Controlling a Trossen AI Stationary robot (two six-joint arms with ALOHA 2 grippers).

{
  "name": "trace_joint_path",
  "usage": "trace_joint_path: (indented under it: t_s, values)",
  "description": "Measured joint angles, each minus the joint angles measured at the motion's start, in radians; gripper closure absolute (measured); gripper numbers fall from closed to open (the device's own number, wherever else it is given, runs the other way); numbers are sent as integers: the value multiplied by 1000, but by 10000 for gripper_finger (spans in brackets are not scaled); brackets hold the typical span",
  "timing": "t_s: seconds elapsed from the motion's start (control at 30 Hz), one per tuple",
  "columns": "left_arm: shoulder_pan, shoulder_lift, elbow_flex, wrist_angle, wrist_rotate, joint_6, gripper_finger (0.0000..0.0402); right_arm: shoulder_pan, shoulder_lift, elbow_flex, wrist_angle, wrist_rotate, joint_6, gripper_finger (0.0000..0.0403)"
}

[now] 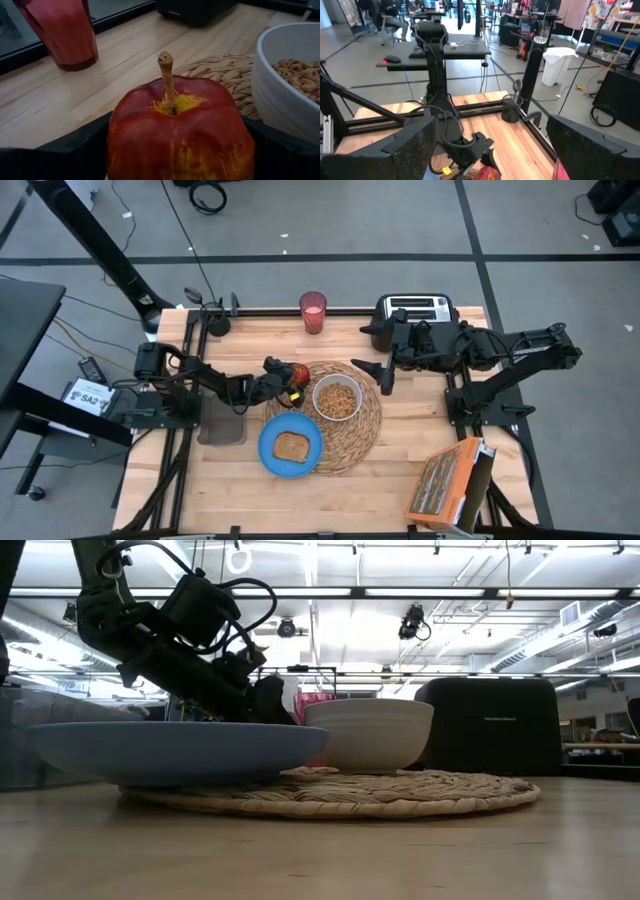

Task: Arrange a breakfast setting
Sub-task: Put the red apple on the brown table mat

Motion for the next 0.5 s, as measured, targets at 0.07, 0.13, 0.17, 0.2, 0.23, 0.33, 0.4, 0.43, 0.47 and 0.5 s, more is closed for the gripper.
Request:
trace_joint_path:
  t_s: [0.07, 0.13, 0.17, 0.2, 0.23, 0.33, 0.4, 0.43, 0.47, 0.5]
  values:
    - [0, 0, 0, 0, 2, 2, 47, 0, 0, 0, -1, 0, 11, 25]
    - [0, 0, 0, 1, 10, 36, 47, 0, 0, 0, -1, 0, 12, 25]
    - [0, 0, 1, 1, 18, 60, 47, 0, 0, 0, -1, 0, 11, 25]
    - [-1, 0, 1, 1, 25, 76, 47, 0, 0, 0, -2, 0, 11, 25]
    - [-2, 0, 2, 1, 27, 86, 47, 0, 0, 0, -2, 0, 11, 25]
    - [-3, 0, 2, 0, 29, 104, 49, 0, 0, 0, -2, 0, 10, 25]
    - [-3, 0, 2, 0, 29, 105, 56, 0, 0, 0, -2, 0, 10, 27]
    - [-3, 0, 2, 0, 25, 105, 60, 0, 0, 0, -3, 0, 9, 27]
    - [-4, 0, 2, 1, 19, 104, 63, 0, 0, 0, -2, 0, 9, 27]
    - [-4, 0, 2, 2, 16, 102, 63, 0, 0, 0, -2, 0, 9, 27]
